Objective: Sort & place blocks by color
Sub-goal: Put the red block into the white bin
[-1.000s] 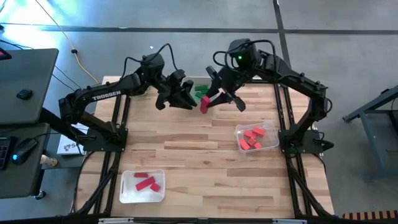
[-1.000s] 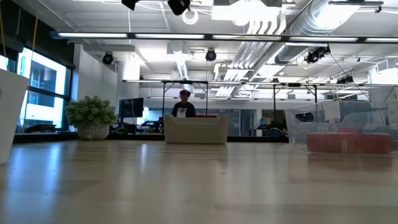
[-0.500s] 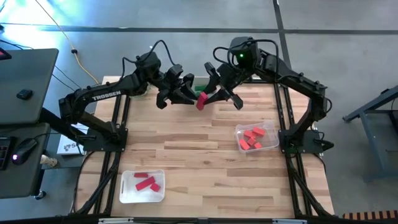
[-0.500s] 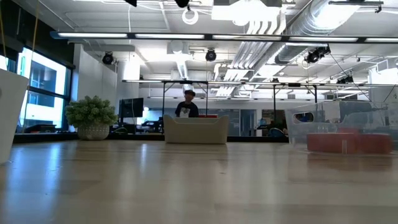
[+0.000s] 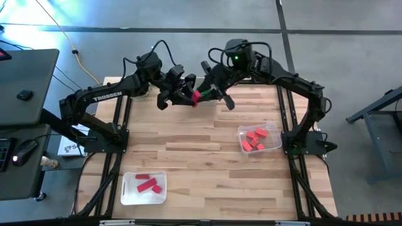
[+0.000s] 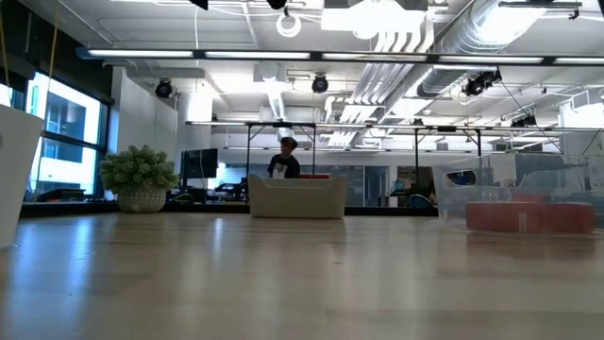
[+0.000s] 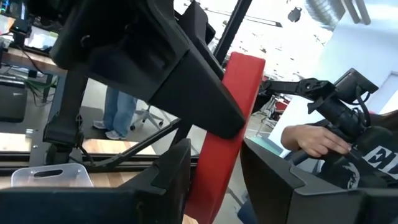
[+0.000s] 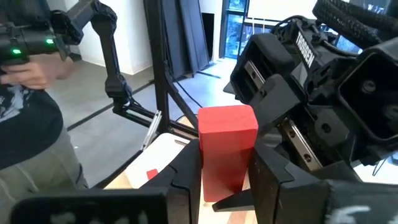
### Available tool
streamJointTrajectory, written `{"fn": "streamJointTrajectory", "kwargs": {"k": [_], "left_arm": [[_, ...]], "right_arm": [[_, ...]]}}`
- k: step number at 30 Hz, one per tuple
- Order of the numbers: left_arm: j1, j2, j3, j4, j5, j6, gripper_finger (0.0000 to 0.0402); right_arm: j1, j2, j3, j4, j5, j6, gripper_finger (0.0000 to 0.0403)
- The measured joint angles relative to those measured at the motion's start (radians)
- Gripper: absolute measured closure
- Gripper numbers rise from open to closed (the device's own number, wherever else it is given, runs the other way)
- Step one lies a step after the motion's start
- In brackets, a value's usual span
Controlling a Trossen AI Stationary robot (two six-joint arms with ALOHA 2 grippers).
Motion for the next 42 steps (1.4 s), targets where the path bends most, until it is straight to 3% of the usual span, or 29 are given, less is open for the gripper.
{"fn": "streamJointTrajectory", "kwargs": {"k": [7, 15, 19, 29, 35, 42], "left_arm": [[0.004, 0.000, 0.000, -0.002, 0.009, -0.003, 0.0278], [0.003, -0.001, 0.001, 0.001, 0.042, -0.008, 0.0360], [0.003, 0.000, 0.001, -0.001, 0.043, -0.010, 0.0365], [0.004, 0.001, 0.001, -0.090, 0.008, -0.034, 0.0365], [-0.009, 0.001, 0.000, -0.252, -0.080, 0.037, 0.0365], [-0.062, 0.001, 0.000, -0.479, -0.236, 0.143, 0.0365]], "right_arm": [[0.000, 0.003, 0.000, -0.001, 0.002, -0.008, 0.0329], [0.000, 0.003, 0.000, -0.005, -0.011, -0.026, 0.0329], [0.000, 0.003, 0.000, -0.009, -0.016, -0.035, 0.0329], [0.009, -0.002, 0.000, -0.073, 0.123, 0.046, 0.0175], [0.000, -0.015, 0.000, -0.196, 0.123, 0.042, 0.0160], [-0.003, -0.043, 0.000, -0.245, 0.199, 0.033, 0.0159]]}}
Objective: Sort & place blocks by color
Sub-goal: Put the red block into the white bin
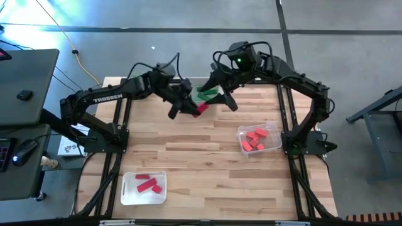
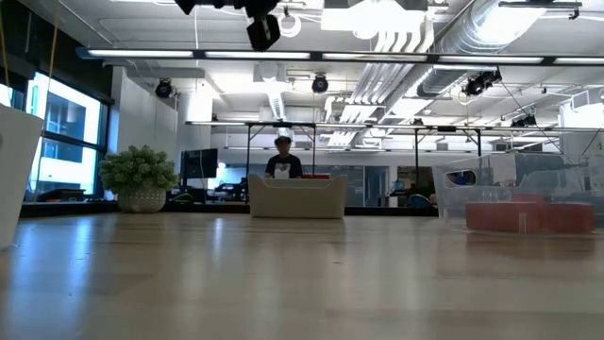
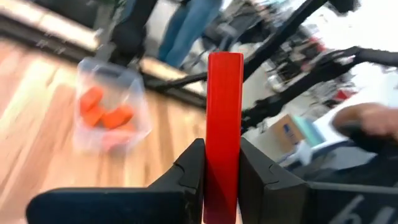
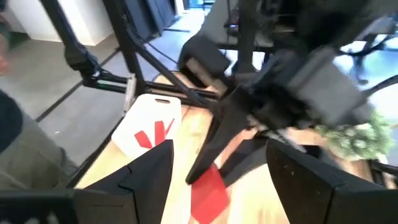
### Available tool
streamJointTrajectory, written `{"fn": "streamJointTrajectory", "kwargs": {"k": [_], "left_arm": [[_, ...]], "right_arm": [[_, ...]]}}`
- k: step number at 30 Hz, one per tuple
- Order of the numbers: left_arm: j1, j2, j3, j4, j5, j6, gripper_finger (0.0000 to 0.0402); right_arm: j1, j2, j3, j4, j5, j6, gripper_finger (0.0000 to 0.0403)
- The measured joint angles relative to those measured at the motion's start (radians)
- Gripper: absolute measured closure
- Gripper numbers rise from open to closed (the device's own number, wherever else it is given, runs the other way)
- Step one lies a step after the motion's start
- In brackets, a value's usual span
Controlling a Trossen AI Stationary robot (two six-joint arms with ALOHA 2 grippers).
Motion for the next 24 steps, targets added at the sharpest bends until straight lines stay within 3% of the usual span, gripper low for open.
{"fn": "streamJointTrajectory", "kwargs": {"k": [7, 13, 19, 24], "left_arm": [[-0.114, -0.005, 0.000, -0.224, -0.183, 0.061, 0.0365], [-0.258, -0.009, 0.000, -0.455, -0.348, 0.065, 0.0365], [-0.413, -0.009, 0.000, -0.617, -0.524, -0.041, 0.0364], [-0.536, -0.009, 0.000, -0.653, -0.588, -0.175, 0.0364]], "right_arm": [[-0.012, -0.043, 0.000, -0.066, 0.071, -0.016, 0.0158], [-0.039, -0.061, 0.000, -0.108, 0.072, -0.020, 0.0158], [-0.067, -0.062, 0.000, -0.120, 0.072, -0.063, 0.0158], [-0.090, -0.062, 0.000, -0.122, 0.072, -0.070, 0.0158]]}}
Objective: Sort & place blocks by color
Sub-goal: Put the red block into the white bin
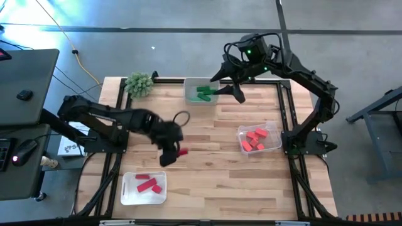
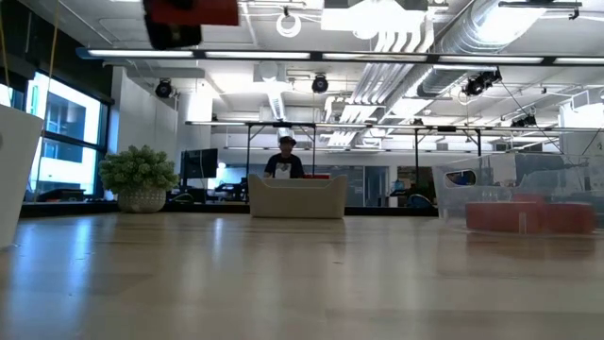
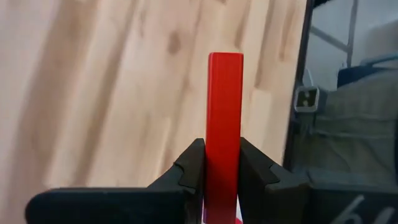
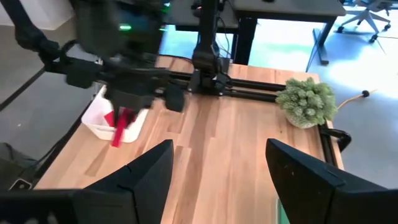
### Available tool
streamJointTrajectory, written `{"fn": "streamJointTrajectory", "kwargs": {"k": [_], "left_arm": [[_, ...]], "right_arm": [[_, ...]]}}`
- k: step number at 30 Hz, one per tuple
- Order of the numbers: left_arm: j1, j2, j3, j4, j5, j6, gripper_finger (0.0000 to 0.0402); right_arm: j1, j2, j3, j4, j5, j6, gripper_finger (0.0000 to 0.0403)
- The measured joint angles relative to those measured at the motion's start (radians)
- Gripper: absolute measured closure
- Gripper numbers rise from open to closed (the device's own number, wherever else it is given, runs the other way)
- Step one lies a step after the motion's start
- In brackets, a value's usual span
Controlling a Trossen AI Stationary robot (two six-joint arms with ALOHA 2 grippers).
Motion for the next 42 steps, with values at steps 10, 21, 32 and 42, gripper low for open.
{"fn": "streamJointTrajectory", "kwargs": {"k": [10, 21, 32, 42], "left_arm": [[-0.300, -0.001, -0.064, -0.084, -0.048, -0.375, 0.0363], [-0.539, -0.001, -0.185, -0.076, -0.068, -0.699, 0.0362], [-0.613, -0.001, -0.327, -0.026, -0.046, -0.739, 0.0362], [-0.604, 0.000, -0.399, 0.063, -0.028, -0.743, 0.0337]], "right_arm": [[-0.028, 0.000, 0.000, -0.001, -0.001, 0.000, 0.0158], [-0.027, 0.001, 0.000, -0.002, -0.004, 0.002, 0.0158], [-0.023, 0.001, 0.000, -0.002, -0.004, 0.010, 0.0158], [-0.023, 0.001, 0.000, -0.001, -0.004, 0.055, 0.0158]]}}
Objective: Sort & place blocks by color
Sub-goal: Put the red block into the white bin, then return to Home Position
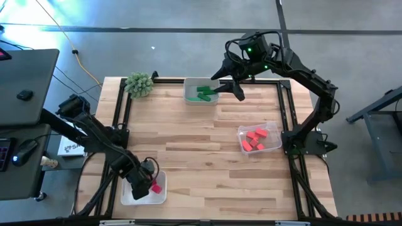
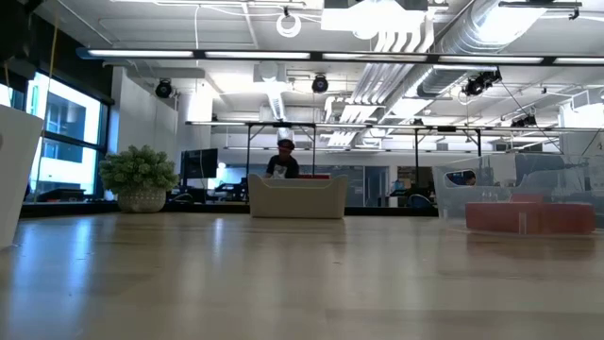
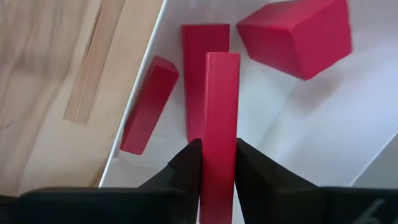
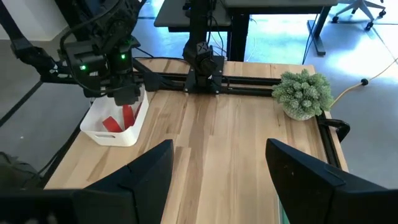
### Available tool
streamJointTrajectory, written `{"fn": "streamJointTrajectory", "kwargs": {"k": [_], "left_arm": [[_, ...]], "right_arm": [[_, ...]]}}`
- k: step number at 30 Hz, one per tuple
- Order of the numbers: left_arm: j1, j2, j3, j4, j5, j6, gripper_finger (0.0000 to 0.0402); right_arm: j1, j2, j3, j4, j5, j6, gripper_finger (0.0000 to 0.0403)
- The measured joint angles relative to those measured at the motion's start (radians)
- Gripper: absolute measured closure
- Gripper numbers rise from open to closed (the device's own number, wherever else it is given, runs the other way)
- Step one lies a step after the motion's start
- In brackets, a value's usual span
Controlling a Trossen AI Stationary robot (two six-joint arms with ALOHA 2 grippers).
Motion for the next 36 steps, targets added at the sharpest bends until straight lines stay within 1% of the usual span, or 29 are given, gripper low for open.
{"fn": "streamJointTrajectory", "kwargs": {"k": [8, 12, 14, 19, 23, 26, 30, 34, 36], "left_arm": [[0.015, 0.000, -0.009, 0.017, 0.011, -0.018, 0.0281], [0.035, 0.000, -0.009, 0.018, 0.020, -0.037, 0.0264], [0.048, 0.000, 0.006, 0.017, 0.007, -0.031, 0.0261], [0.085, -0.067, 0.069, 0.022, -0.139, 0.041, 0.0262], [0.132, -0.162, 0.094, 0.023, -0.281, 0.106, 0.0263], [0.168, -0.253, 0.095, 0.047, -0.384, 0.191, 0.0263], [0.223, -0.380, 0.095, 0.169, -0.481, 0.383, 0.0264], [0.280, -0.492, 0.097, 0.336, -0.485, 0.643, 0.0264], [0.308, -0.545, 0.097, 0.371, -0.463, 0.762, 0.0264]], "right_arm": [[-0.001, 0.000, 0.000, 0.000, 0.000, -0.008, 0.0158], [-0.002, 0.000, 0.000, 0.000, 0.000, -0.028, 0.0158], [-0.002, 0.000, 0.000, 0.000, 0.000, -0.029, 0.0158], [-0.002, 0.000, 0.000, 0.000, -0.002, -0.027, 0.0158], [0.015, 0.000, 0.000, 0.000, -0.005, -0.021, 0.0158], [0.048, 0.001, 0.000, 0.001, -0.006, -0.021, 0.0158], [0.088, 0.001, 0.000, 0.031, 0.024, 0.013, 0.0158], [0.109, 0.001, 0.000, 0.107, 0.096, 0.089, 0.0158], [0.117, 0.001, 0.000, 0.155, 0.136, 0.138, 0.0158]]}}
